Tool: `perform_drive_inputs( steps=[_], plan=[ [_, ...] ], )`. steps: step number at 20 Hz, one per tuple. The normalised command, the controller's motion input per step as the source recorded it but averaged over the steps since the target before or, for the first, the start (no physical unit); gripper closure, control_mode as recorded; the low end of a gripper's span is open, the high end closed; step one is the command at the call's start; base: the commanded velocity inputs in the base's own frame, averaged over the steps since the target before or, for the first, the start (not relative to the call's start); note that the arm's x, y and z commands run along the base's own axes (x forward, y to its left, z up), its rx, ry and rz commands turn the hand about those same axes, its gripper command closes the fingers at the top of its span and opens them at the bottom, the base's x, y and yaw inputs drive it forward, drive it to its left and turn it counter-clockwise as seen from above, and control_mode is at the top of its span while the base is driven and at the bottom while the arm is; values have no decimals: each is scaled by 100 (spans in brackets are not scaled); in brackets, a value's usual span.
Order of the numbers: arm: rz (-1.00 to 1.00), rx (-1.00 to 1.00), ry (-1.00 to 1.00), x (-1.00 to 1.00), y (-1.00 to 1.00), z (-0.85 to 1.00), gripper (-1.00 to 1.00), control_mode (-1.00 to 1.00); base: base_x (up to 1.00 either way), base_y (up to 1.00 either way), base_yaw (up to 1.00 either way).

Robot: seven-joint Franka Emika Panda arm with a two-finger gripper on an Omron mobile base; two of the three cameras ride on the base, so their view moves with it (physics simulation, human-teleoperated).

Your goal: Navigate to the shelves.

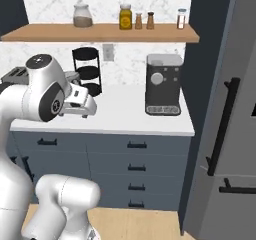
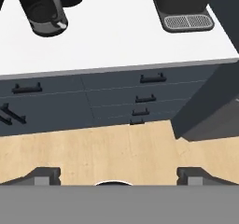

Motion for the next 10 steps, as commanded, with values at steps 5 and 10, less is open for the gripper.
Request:
perform_drive_inputs(
  steps=[5, 10],
  plan=[
    [0, 0, 0, 0, 0, 0, -100, 100, 58, -23, 29],
    [0, 0, 0, 0, 0, 0, -100, 100, 62, -18, 22]
  ],
)
